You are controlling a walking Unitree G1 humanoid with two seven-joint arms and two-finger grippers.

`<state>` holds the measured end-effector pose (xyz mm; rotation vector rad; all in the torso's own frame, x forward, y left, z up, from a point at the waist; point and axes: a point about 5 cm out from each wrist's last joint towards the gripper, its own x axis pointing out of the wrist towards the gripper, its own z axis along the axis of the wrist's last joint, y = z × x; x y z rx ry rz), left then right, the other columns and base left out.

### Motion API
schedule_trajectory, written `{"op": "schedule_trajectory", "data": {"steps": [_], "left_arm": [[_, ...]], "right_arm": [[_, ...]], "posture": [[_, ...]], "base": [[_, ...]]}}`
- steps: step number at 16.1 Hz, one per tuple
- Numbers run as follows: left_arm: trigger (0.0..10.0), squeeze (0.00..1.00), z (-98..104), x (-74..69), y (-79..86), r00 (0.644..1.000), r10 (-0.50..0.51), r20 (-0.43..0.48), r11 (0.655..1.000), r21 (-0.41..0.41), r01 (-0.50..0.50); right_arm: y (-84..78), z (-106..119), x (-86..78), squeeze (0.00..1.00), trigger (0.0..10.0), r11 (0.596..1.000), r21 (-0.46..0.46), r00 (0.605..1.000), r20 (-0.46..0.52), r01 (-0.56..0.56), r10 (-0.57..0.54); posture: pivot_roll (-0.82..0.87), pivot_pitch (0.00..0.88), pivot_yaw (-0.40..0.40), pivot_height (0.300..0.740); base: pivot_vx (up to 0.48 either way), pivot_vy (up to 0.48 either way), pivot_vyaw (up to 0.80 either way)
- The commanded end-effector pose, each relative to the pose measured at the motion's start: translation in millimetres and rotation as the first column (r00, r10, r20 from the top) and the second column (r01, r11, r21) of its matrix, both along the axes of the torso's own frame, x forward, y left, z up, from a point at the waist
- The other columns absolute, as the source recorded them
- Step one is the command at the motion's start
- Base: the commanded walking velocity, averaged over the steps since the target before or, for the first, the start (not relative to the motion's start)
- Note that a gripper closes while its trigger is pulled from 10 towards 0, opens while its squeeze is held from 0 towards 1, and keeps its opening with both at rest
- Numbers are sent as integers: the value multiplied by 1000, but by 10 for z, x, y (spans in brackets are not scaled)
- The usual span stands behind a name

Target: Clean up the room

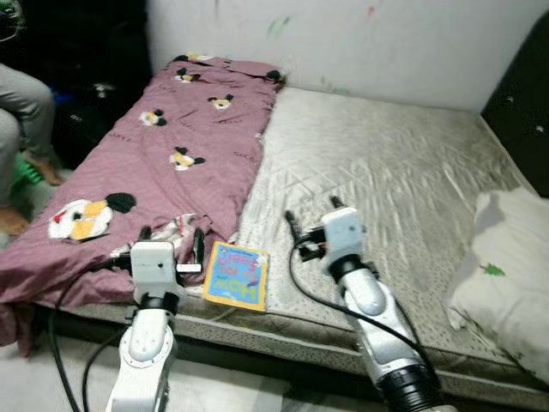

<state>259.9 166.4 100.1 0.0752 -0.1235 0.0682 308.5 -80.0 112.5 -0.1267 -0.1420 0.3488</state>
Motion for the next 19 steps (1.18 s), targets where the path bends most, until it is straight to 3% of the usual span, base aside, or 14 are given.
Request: {"op": "schedule_trajectory", "data": {"steps": [1, 4, 5, 9, 13, 19], "left_arm": [[10000, 0, 67, 32, 48, 1000, 10, 8, 1000, 21, -10], [10000, 0, 76, 17, 11, 999, -34, -4, 999, 30, 34], [10000, 0, 37, -23, -67, 997, -71, -26, 997, 23, 71], [10000, 0, 53, 8, -122, 995, -89, -41, 996, -23, 88], [10000, 0, 56, 35, -144, 993, -109, -47, 994, -17, 109], [10000, 0, 58, 32, -117, 994, -98, -45, 995, -16, 97]], "right_arm": [[-26, -17, 19, 0, 10000, 1000, -18, 1000, -15, 22, -22], [-64, -87, -48, 0, 10000, 998, -3, 998, -35, 61, -61], [-129, -188, -124, 0, 10000, 996, 2, 994, -67, 90, -90], [-310, -180, -162, 0, 10000, 983, 34, 981, -88, 179, -175], [-326, -189, -187, 0, 10000, 982, 36, 978, -100, 187, -183], [-261, -176, -161, 0, 10000, 988, 25, 984, -103, 149, -146]], "posture": [[91, 0, -75, 740], [74, 0, -33, 740], [61, 0, -10, 740], [20, 0, 10, 740], [10, 9, 9, 740], [23, 10, -3, 740]], "base": [[0, 0, 0], [0, 0, 0], [0, 0, 0], [0, 0, -400], [0, 0, -755], [0, 0, 0]]}}
